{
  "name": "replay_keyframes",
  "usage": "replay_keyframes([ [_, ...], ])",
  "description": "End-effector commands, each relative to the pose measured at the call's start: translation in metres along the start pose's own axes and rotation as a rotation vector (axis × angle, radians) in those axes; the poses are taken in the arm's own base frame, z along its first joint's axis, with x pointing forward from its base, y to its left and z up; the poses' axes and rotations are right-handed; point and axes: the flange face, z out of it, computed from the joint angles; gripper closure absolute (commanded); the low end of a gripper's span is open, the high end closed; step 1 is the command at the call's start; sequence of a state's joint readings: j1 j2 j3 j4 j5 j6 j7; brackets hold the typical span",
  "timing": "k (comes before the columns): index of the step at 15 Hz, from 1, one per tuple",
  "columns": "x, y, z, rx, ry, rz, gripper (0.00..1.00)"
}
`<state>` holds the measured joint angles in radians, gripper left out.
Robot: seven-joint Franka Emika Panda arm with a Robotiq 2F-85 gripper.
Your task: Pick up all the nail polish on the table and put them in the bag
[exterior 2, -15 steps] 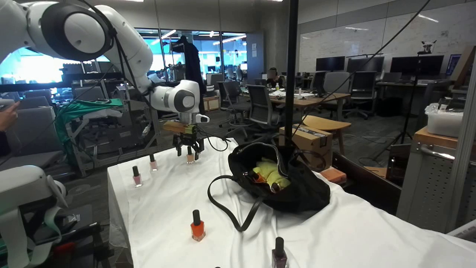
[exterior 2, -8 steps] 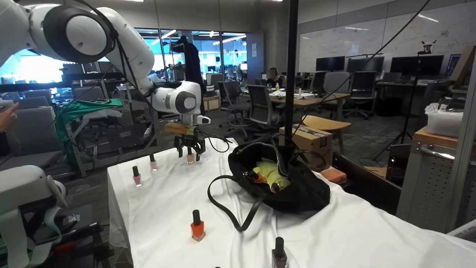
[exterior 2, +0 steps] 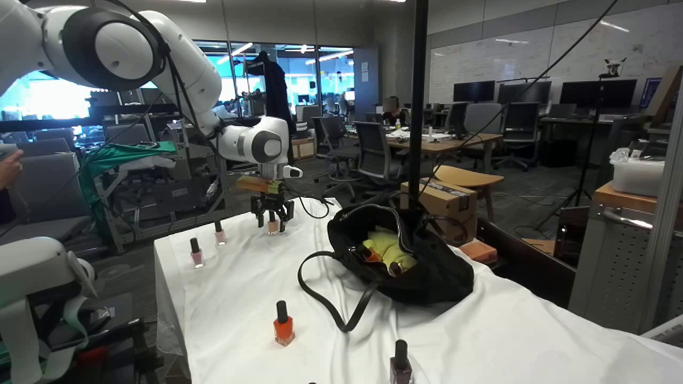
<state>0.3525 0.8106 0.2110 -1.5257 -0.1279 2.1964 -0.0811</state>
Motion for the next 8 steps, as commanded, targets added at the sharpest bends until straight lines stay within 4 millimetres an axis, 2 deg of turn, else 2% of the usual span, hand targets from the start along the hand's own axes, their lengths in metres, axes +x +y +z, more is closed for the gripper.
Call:
replay_keyframes([
  [1, 0.0064, 0.0045, 0.0006, -0.005, 0.024, -0.011, 0.45],
  [7, 0.0044, 0.0072, -0.0046, -0.017, 0.031, 0.007, 0.84],
  [8, 0.0030, 0.0076, -0.0065, -0.020, 0.026, 0.014, 0.84],
])
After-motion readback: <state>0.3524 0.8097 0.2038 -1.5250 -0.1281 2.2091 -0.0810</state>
